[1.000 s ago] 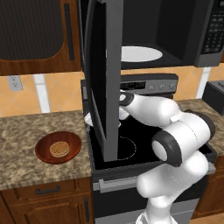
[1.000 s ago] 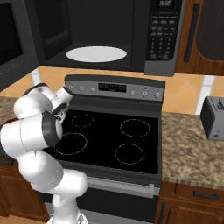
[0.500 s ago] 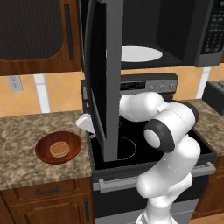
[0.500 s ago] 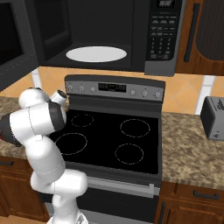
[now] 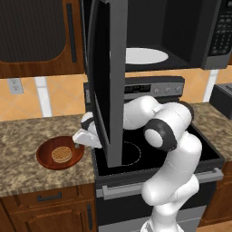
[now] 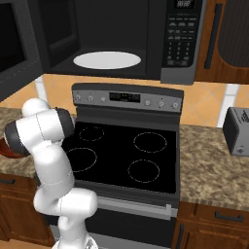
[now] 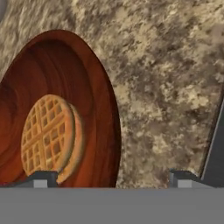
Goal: Open the microwave, place the bowl with waffle inside the microwave, then close the microwave door and turn it on.
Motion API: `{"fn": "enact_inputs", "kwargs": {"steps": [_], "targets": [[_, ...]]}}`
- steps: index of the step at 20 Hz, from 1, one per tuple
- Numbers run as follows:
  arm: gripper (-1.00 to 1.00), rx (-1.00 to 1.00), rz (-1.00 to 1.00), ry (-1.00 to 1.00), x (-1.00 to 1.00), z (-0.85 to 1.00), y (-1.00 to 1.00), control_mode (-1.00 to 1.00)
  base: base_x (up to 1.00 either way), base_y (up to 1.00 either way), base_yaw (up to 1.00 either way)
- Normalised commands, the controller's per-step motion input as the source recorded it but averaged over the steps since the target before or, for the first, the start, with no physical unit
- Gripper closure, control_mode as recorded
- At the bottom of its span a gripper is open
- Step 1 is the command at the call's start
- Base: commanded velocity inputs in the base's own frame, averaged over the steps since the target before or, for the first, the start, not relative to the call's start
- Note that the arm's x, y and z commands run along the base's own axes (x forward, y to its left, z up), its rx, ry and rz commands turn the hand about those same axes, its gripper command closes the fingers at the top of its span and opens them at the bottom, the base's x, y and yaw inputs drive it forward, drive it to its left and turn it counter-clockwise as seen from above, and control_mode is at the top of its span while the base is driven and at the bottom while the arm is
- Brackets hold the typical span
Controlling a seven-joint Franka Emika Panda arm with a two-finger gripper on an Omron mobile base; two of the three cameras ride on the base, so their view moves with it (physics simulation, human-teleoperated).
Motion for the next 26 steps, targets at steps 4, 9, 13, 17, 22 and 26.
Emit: {"fn": "enact_inputs", "kwargs": {"steps": [4, 9, 13, 17, 22, 26], "targets": [[-1.0, -0.01, 0.0, -0.04, 0.17, -0.22, 0.32, -1.0, 0.0, 0.0, 0.0], [1.0, -0.03, 0.0, -0.02, 0.08, -0.24, 0.27, -1.0, 0.0, 0.0, 0.0], [1.0, 0.0, 0.0, 0.0, 0.0, -0.17, 0.06, -1.0, 0.0, 0.0, 0.0], [1.0, 0.06, -0.01, 0.0, 0.0, -0.04, -0.05, -1.0, 0.0, 0.0, 0.0], [1.0, 0.17, -0.12, 0.0, -0.17, 0.0, -0.5, -1.0, 0.0, 0.0, 0.0], [1.0, 0.13, -0.14, 0.0, -0.43, 0.14, -0.93, -1.0, 0.0, 0.0, 0.0]]}}
